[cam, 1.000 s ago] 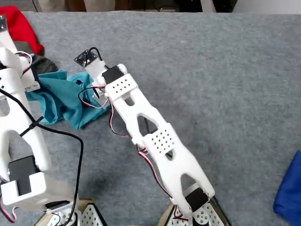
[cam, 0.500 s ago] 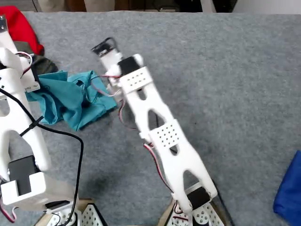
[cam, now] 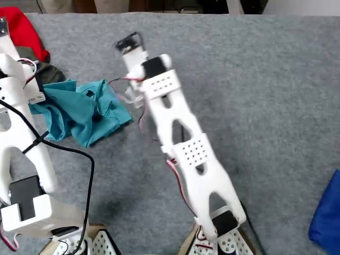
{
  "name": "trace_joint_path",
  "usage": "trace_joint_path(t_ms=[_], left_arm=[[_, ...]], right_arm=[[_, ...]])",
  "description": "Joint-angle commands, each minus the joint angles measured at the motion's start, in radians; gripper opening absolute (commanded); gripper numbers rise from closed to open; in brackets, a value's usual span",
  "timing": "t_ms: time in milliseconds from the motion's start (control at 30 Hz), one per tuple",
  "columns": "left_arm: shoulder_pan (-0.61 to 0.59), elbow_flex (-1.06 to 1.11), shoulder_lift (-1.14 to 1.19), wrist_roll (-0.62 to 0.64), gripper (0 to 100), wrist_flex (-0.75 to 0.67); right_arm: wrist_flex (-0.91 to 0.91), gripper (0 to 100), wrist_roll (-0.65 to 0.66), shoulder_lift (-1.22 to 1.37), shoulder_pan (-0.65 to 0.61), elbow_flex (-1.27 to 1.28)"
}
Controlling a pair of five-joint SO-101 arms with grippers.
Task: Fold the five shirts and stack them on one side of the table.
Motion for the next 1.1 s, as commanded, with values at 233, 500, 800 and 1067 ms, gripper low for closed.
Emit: trace_joint_path(t_ms=[233,500,800,1067], left_arm=[[-0.006,-0.003,-0.008,-0.002,2,0.009],[-0.006,-0.003,-0.008,-0.002,2,0.009],[-0.009,-0.002,-0.016,-0.002,2,0.009],[-0.009,0.043,-0.016,-0.002,2,0.009]], right_arm=[[-0.08,23.9,-0.037,-0.085,-0.11,0.147],[-0.106,23.8,-0.037,-0.033,-0.099,0.137],[-0.078,23.8,-0.038,-0.031,-0.107,-0.041],[-0.094,23.8,-0.037,-0.015,-0.191,-0.048]])
